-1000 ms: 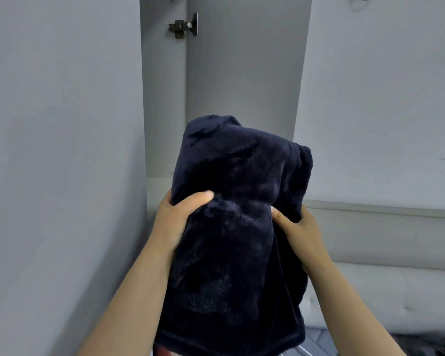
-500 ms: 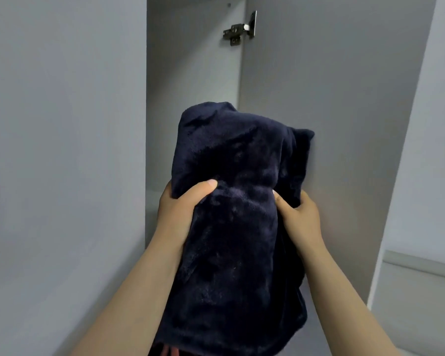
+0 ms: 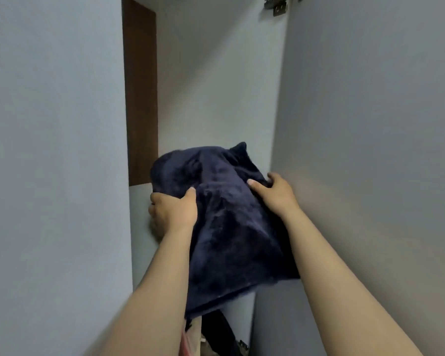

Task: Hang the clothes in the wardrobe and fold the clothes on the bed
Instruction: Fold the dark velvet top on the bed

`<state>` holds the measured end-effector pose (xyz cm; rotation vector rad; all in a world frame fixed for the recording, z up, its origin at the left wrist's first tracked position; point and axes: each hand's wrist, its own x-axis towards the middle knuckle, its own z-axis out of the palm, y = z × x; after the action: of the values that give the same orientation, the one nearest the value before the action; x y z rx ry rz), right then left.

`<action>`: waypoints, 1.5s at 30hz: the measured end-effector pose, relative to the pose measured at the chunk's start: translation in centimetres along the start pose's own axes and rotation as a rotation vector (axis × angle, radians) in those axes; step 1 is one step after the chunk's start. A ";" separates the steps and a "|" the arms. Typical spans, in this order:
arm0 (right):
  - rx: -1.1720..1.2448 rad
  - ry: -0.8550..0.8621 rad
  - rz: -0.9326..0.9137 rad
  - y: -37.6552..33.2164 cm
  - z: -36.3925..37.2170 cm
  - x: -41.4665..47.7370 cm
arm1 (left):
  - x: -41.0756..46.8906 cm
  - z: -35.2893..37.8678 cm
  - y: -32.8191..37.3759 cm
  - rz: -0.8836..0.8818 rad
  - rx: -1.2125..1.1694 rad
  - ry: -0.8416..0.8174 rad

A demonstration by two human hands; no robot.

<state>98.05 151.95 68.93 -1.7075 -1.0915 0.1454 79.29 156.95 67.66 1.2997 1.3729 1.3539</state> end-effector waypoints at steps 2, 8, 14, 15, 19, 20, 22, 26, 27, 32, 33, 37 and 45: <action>0.041 0.040 -0.068 0.5 -0.2 -1.9 | 0.1 -0.2 -0.3 0.092 0.082 0.018; 0.021 -0.068 -0.278 1.5 -0.4 -8.9 | -2.6 -1.0 -0.6 0.591 0.247 -0.120; -0.219 -0.137 -0.292 3.1 1.9 -9.6 | -4.2 -1.2 -3.8 0.586 0.458 -0.154; -0.216 -0.151 -0.291 3.2 2.2 -9.3 | -4.3 -1.2 -4.1 0.594 0.474 -0.159; -0.221 -0.200 -0.294 3.0 2.9 -7.6 | -4.0 -1.3 -4.1 0.587 0.425 -0.168; -0.230 -0.215 -0.294 2.8 3.0 -7.1 | -3.9 -1.4 -4.0 0.576 0.409 -0.166; -0.252 -0.260 -0.283 2.4 3.2 -5.7 | -3.4 -1.4 -3.8 0.550 0.397 -0.168; -0.288 -0.374 -0.245 1.6 3.5 -2.7 | -1.6 -1.2 -3.3 0.452 0.353 -0.182; -0.290 -0.403 -0.236 1.3 3.7 -1.9 | -1.1 -0.9 -2.9 0.421 0.368 -0.190; -0.219 -0.492 -0.230 -0.6 3.5 0.0 | 0.8 0.1 -0.6 0.310 0.433 -0.220; -0.197 -0.467 -0.246 -0.6 3.2 -0.3 | 0.8 0.1 -0.6 0.316 0.438 -0.222; -0.182 -0.187 -0.334 1.4 1.3 -4.2 | -1.6 -0.7 -2.9 0.438 0.474 -0.201; 0.073 -0.008 -0.040 6.7 1.1 -13.4 | -5.8 -3.4 -6.5 0.595 0.664 -0.337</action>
<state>93.66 142.97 57.79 -1.6202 -1.1122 0.1647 76.03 151.36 60.97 2.4044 1.2865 0.9691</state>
